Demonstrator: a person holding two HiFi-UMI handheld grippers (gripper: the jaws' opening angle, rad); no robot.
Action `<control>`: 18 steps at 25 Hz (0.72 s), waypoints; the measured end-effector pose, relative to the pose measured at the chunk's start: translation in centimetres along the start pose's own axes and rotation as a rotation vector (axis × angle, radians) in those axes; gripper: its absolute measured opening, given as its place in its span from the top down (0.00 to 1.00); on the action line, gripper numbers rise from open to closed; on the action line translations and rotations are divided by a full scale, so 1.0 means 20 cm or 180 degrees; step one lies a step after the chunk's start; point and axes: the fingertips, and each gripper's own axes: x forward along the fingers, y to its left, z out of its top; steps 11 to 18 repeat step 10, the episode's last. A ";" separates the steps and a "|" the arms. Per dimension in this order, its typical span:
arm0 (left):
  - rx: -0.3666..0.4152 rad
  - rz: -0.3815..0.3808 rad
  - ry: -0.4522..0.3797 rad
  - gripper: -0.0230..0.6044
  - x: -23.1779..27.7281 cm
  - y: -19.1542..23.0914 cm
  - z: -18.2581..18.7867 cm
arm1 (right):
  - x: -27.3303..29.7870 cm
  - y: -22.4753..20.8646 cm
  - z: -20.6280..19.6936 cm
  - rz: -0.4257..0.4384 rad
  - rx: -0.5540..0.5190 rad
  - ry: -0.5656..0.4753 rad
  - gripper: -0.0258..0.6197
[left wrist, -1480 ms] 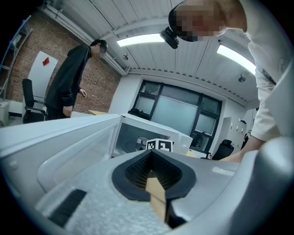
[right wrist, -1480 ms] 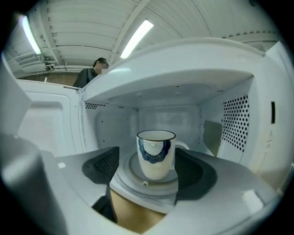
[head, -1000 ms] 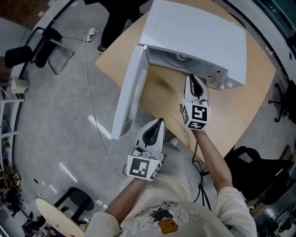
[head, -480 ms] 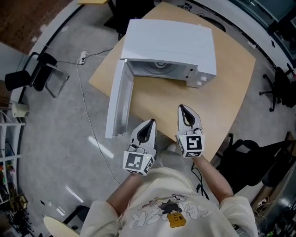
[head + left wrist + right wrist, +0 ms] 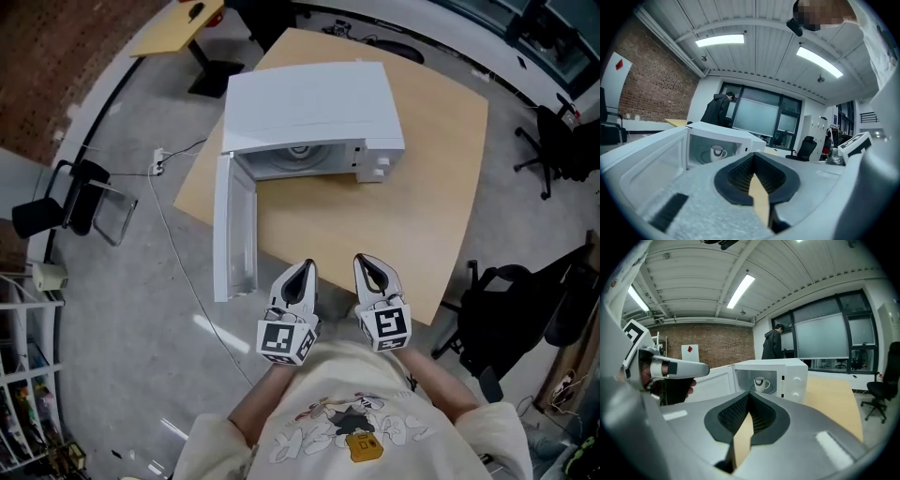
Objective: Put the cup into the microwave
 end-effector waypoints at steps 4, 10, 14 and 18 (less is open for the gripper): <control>0.0019 -0.0092 -0.0007 0.96 0.00 -0.04 0.02 | -0.04 0.02 0.00 -0.0058 -0.0001 -0.0012 0.95; 0.0001 -0.0168 0.0025 0.96 -0.02 -0.08 -0.01 | -0.10 -0.02 0.02 -0.0207 0.0127 -0.0042 0.95; 0.0001 -0.0168 0.0025 0.96 -0.02 -0.08 -0.01 | -0.10 -0.02 0.02 -0.0207 0.0127 -0.0042 0.95; 0.0001 -0.0168 0.0025 0.96 -0.02 -0.08 -0.01 | -0.10 -0.02 0.02 -0.0207 0.0127 -0.0042 0.95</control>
